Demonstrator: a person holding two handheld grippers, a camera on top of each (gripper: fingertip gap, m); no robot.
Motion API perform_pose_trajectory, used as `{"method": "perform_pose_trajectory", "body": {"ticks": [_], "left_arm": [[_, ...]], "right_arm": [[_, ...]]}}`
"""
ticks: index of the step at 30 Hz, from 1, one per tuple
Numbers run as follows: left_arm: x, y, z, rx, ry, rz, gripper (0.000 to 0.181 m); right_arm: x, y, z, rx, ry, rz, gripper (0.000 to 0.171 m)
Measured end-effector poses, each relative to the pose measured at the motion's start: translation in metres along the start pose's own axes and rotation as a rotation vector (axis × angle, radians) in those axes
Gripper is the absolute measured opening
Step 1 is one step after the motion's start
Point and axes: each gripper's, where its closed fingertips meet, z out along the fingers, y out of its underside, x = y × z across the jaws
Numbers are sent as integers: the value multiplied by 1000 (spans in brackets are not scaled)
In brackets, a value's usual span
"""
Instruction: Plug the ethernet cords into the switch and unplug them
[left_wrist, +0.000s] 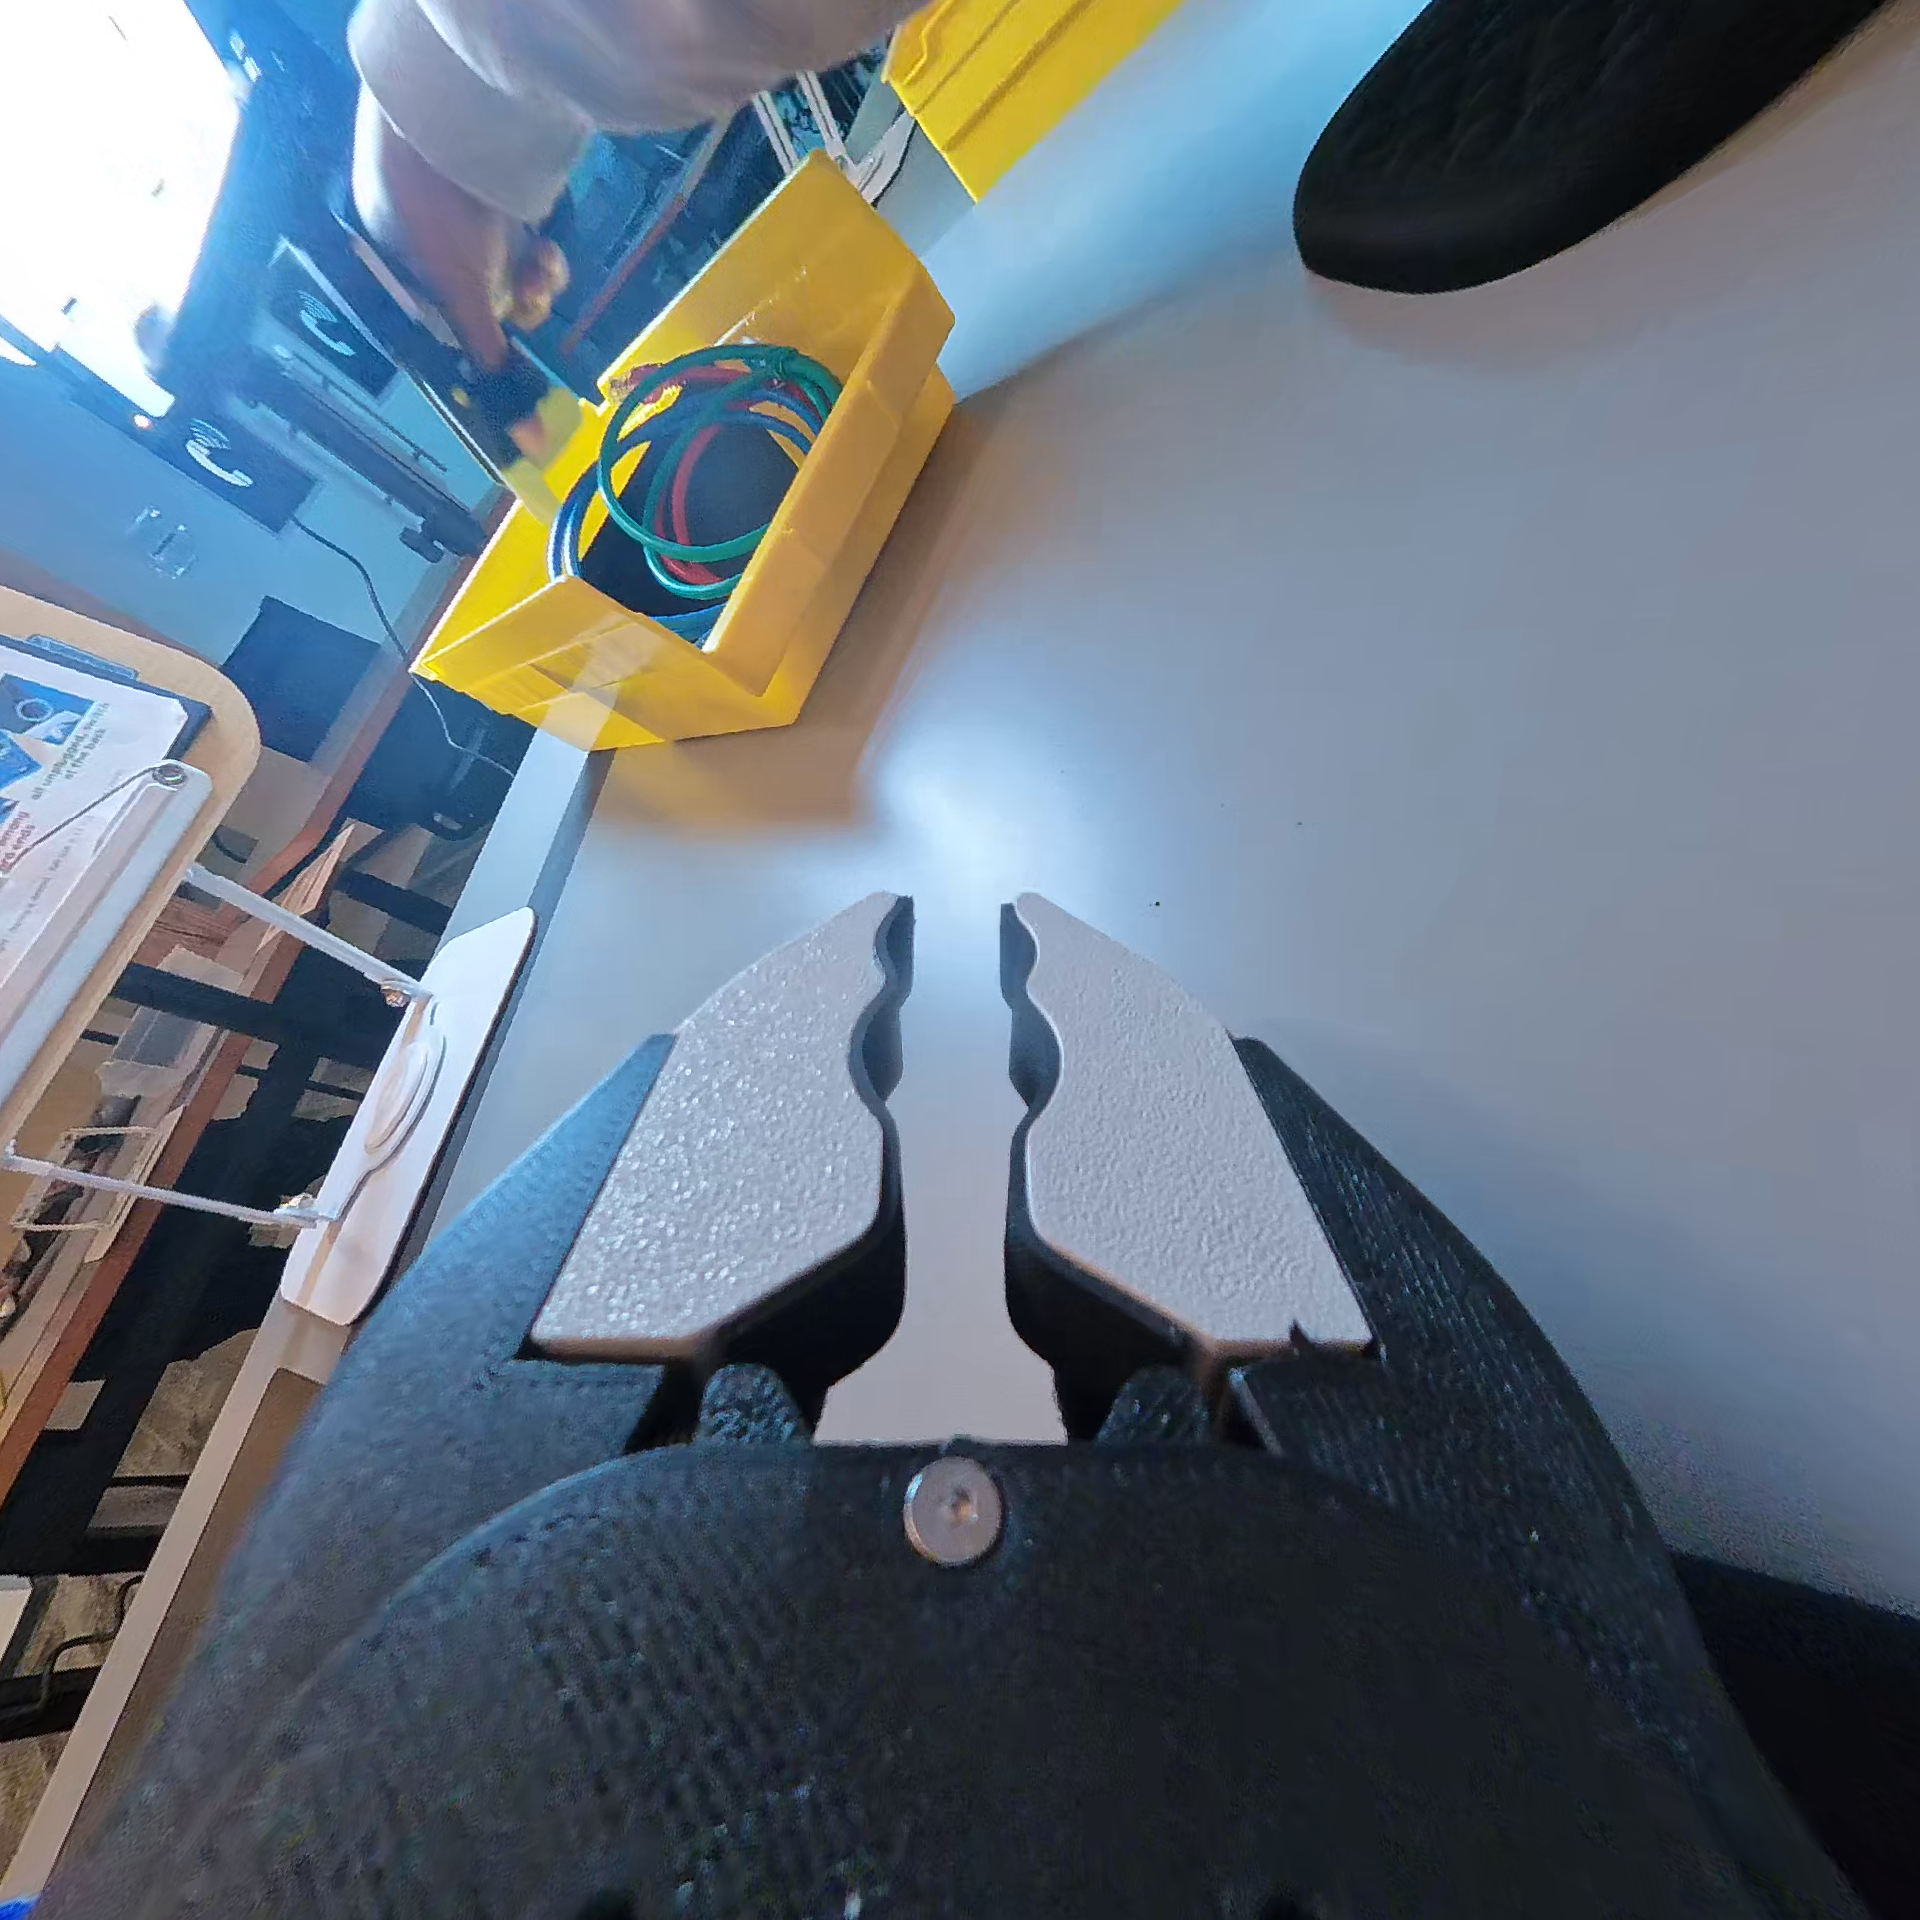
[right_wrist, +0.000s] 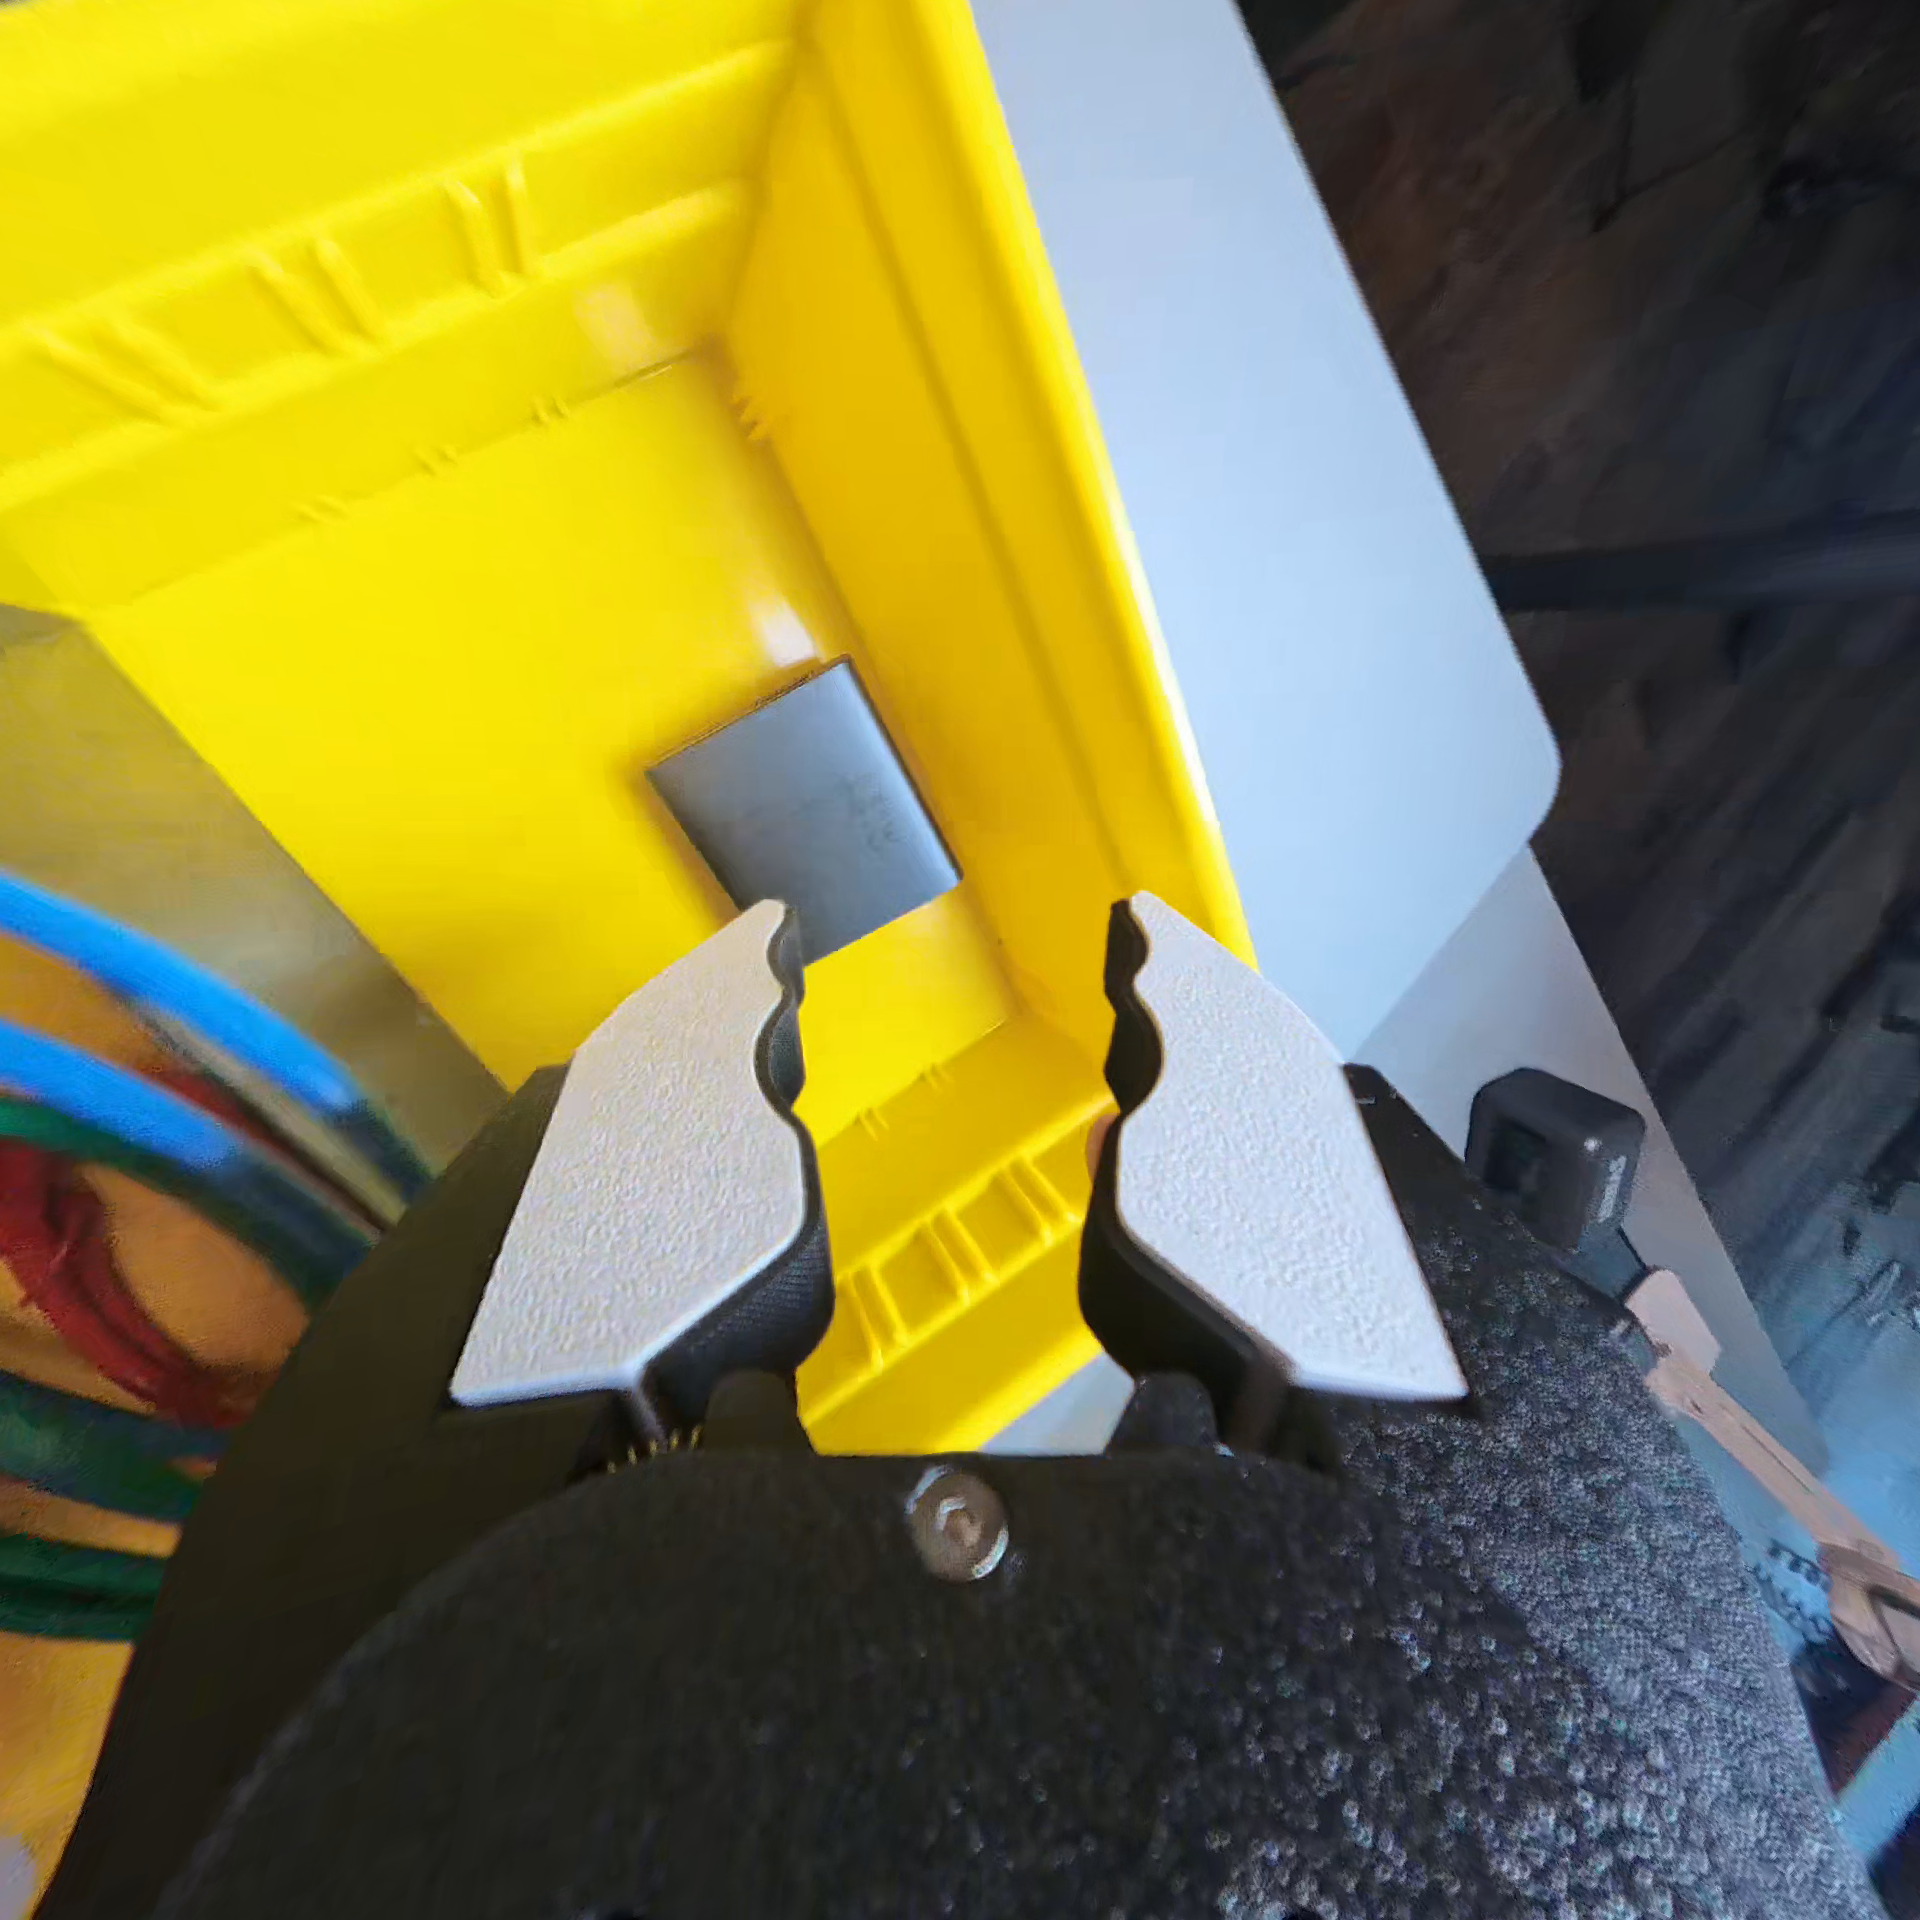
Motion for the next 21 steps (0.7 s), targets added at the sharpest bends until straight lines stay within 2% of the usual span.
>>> {"method": "perform_pose_trajectory", "body": {"ticks": [5, 10, 16, 19, 21], "left_arm": [[7, -1, 3, -10, 21, 20, 16], [-1, -2, 1, -2, -10, -39, 15], [-47, 16, -20, -73, -172, -54, 21], [-88, 41, -48, -176, -294, -108, 26], [-121, 62, -81, -278, -420, -92, 29]], "right_arm": [[-14, -10, -73, 244, 40, -10, 56], [-71, -12, -134, 491, 68, -49, 53], [-160, 5, -151, 609, 64, -26, 53], [-194, 13, -145, 634, 63, -29, 53], [-210, 18, -138, 644, 66, -42, 54]]}}
